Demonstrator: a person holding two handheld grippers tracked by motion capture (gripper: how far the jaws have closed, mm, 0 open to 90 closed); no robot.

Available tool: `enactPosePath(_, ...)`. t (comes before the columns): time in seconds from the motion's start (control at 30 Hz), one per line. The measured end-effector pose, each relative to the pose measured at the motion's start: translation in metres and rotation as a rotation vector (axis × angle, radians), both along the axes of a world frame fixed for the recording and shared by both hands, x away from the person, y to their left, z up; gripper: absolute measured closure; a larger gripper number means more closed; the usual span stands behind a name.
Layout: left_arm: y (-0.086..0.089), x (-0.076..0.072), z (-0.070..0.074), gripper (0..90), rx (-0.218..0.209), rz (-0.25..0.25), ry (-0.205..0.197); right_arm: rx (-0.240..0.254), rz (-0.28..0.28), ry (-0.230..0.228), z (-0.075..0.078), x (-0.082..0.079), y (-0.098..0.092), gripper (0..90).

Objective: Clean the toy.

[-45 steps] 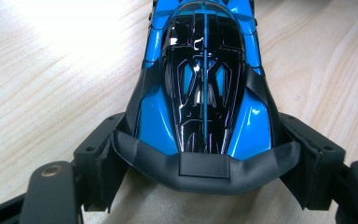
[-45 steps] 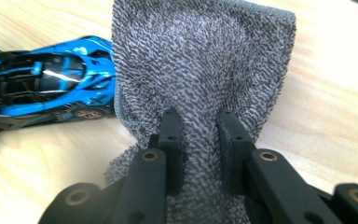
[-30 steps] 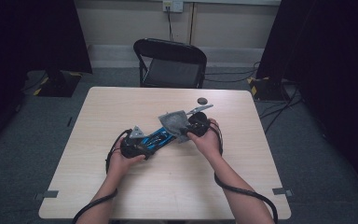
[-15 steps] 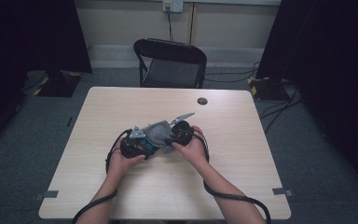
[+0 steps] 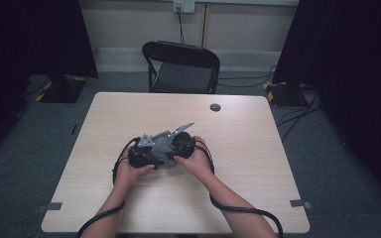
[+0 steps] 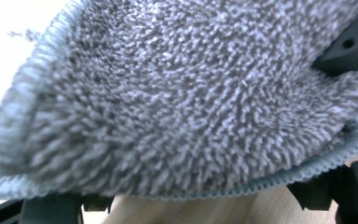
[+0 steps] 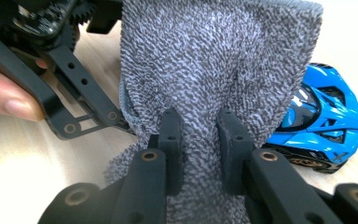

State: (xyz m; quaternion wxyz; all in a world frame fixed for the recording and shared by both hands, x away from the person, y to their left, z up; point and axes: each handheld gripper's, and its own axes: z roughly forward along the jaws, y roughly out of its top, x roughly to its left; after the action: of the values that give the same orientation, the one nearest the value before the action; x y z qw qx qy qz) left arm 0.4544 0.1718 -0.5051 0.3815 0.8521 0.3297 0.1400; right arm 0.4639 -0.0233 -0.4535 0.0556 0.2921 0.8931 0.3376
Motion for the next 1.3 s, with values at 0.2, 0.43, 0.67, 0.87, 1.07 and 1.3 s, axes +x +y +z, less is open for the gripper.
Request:
enactPosePath(0.2, 0.000, 0.000, 0.000, 24.2, 0.000, 0.000, 0.000, 0.003, -0.001, 0.009, -0.003, 0.003, -0.001, 74.5)
enactPosePath(0.43, 0.000, 0.000, 0.000, 24.2, 0.000, 0.000, 0.000, -0.005, -0.005, 0.009, -0.002, 0.003, 0.000, 74.5)
enactPosePath(0.67, 0.000, 0.000, 0.000, 24.3, -0.006, 0.001, 0.005, -0.021, -0.037, -0.003, -0.001, 0.009, -0.009, 74.5)
enactPosePath(0.87, 0.000, 0.000, 0.000, 24.2, -0.005, 0.000, 0.005, -0.002, -0.085, 0.016, -0.003, 0.017, -0.022, 74.5)
enactPosePath(1.07, 0.000, 0.000, 0.000, 24.3, -0.006, 0.001, 0.005, -0.003, -0.110, 0.015, -0.004, 0.021, -0.027, 74.5)
enactPosePath(1.3, 0.000, 0.000, 0.000, 24.3, -0.006, 0.001, 0.005, 0.005, -0.148, 0.028, -0.006, 0.025, -0.037, 74.5)
